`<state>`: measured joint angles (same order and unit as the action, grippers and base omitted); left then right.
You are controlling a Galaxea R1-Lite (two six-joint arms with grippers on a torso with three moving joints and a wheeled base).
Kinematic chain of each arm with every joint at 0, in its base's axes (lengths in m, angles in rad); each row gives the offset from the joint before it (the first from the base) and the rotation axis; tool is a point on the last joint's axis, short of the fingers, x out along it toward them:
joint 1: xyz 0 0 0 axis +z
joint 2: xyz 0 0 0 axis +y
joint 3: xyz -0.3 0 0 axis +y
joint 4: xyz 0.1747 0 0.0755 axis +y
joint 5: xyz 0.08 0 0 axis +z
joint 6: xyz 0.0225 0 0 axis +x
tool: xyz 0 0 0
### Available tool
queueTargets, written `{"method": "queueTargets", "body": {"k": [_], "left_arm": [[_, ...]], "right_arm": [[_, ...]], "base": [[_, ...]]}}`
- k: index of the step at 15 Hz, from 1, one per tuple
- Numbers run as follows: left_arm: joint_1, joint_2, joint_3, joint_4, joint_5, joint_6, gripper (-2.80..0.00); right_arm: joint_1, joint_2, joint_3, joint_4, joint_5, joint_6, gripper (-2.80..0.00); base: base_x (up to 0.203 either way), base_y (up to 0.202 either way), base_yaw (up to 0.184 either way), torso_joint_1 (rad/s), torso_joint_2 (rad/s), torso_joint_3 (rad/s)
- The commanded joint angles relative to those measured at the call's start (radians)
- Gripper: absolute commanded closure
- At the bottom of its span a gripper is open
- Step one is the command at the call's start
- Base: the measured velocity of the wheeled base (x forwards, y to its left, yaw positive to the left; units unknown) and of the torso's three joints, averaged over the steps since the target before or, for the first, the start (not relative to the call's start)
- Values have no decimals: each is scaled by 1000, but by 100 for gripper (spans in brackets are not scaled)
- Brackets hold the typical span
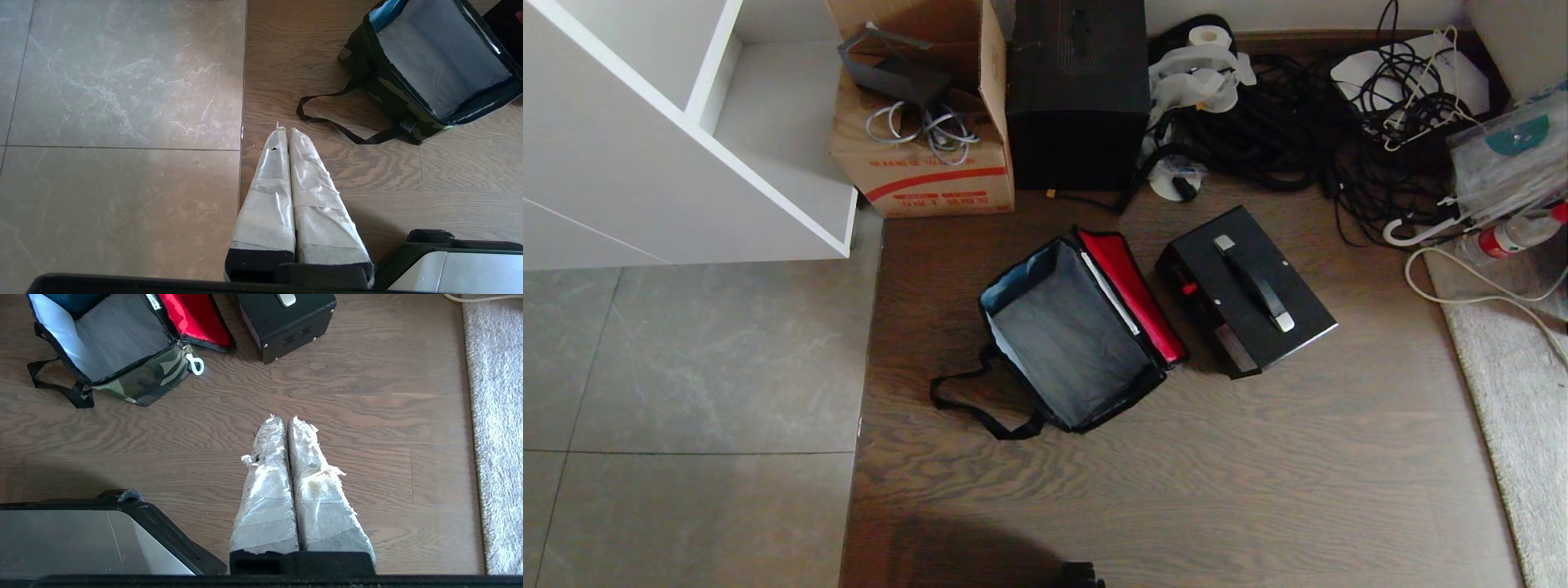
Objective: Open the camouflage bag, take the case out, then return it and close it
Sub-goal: Grip the handle again
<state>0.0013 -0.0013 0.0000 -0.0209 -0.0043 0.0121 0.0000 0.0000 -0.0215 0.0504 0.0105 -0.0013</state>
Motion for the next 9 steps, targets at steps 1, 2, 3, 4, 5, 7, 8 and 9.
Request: {"method": "queueTargets", "body": {"k": [1,2,3,4,5,7,8,9], "left_arm": [[0,1,9,-1,0,0,0],[0,1,9,-1,0,0,0],[0,1,9,-1,0,0,0],[0,1,9,-1,0,0,0],[0,1,9,-1,0,0,0],[0,1,9,-1,0,0,0],[0,1,9,-1,0,0,0],[0,1,9,-1,0,0,0]], "right_arm": [[0,2,0,0,0,0,0],[0,2,0,0,0,0,0],[0,2,0,0,0,0,0],[0,2,0,0,1,0,0],[0,2,0,0,0,0,0],[0,2,0,0,0,0,0],[0,2,0,0,1,0,0],[0,2,0,0,0,0,0]], "base": [[0,0,0,0,0,0],[0,0,0,0,0,0],[0,0,0,0,0,0],[0,0,0,0,0,0],[0,0,0,0,0,0],[0,0,0,0,0,0],[0,0,0,0,0,0],[0,0,0,0,0,0]]}}
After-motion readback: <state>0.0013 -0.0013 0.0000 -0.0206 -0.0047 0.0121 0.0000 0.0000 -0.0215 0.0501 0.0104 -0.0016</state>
